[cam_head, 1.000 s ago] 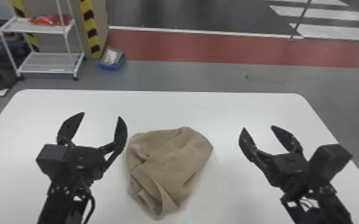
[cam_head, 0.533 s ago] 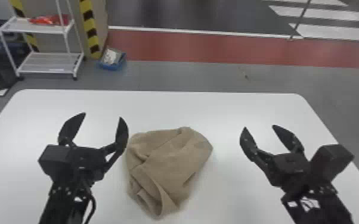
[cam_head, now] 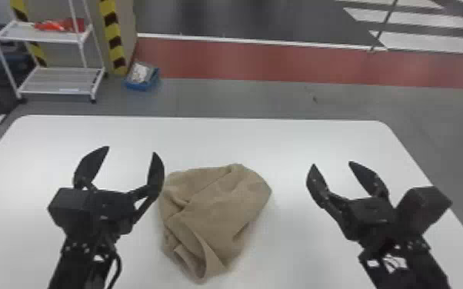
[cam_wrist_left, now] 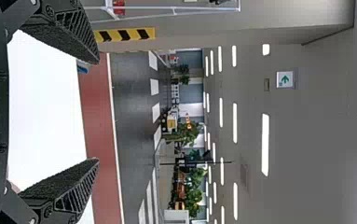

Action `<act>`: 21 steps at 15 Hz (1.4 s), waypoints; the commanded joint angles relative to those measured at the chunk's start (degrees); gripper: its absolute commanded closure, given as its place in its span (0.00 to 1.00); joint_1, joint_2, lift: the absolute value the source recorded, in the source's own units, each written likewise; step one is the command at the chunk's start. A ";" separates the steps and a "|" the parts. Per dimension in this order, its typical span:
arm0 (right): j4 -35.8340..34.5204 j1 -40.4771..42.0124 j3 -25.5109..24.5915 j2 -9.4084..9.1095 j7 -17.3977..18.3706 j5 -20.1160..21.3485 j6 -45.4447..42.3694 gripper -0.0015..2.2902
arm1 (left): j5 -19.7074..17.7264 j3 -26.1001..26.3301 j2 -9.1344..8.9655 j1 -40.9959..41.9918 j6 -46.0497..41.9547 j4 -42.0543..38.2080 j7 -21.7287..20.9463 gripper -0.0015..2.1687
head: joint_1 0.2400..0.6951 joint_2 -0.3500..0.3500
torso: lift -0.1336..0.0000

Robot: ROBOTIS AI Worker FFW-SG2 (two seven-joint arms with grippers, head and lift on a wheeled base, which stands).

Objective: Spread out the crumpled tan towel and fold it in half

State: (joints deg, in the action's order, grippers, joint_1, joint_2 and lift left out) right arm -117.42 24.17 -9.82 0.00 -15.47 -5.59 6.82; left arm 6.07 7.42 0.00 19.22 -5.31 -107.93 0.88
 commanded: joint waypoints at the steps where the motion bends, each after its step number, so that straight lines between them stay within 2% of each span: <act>1: -0.09 0.26 0.41 -0.05 0.00 0.05 0.18 0.07 | -0.01 0.05 -0.15 -0.06 0.00 0.09 0.00 0.07 | 1.00 0.32 | 0.07; 3: -0.71 1.32 2.52 -0.05 0.00 0.67 0.18 0.07 | -0.18 0.05 -0.15 -0.32 0.00 0.18 0.00 0.07 | 1.00 0.32 | 0.07; 6: -0.18 3.78 10.08 -0.05 -0.18 4.97 0.70 0.08 | 0.08 0.31 -0.15 -1.03 0.00 0.97 0.00 0.07 | 1.00 0.35 | 0.07; 9: 0.35 5.10 14.39 -0.05 -1.15 5.24 3.16 0.09 | -0.18 0.40 -0.15 -1.55 -0.18 1.85 0.00 0.07 | 1.00 0.47 | 0.07; 11: 0.35 5.62 16.58 -0.05 -3.78 5.24 5.10 0.10 | -0.27 0.40 -0.15 -1.73 -0.35 2.38 0.00 0.07 | 1.00 0.54 | 0.07; 14: 0.44 6.06 19.31 -0.05 -6.77 6.82 5.98 0.10 | -0.18 0.40 -0.15 -1.90 -0.53 2.55 0.00 0.07 | 1.00 0.61 | 0.07; 18: 0.52 6.59 20.89 -0.05 -6.77 10.33 7.21 0.10 | -0.18 0.40 -0.15 -1.82 -0.70 2.64 0.00 0.07 | 1.00 0.68 | 0.07; 21: 0.26 6.86 22.03 -0.05 -6.16 13.41 8.26 0.15 | -0.18 0.75 -0.15 -1.46 -0.70 2.29 0.00 0.07 | 1.00 0.69 | 0.07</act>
State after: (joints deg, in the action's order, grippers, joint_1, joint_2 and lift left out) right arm -117.00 30.90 11.68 0.00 -21.91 6.44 14.36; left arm 5.94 7.95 0.00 17.52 -6.01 -105.31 0.88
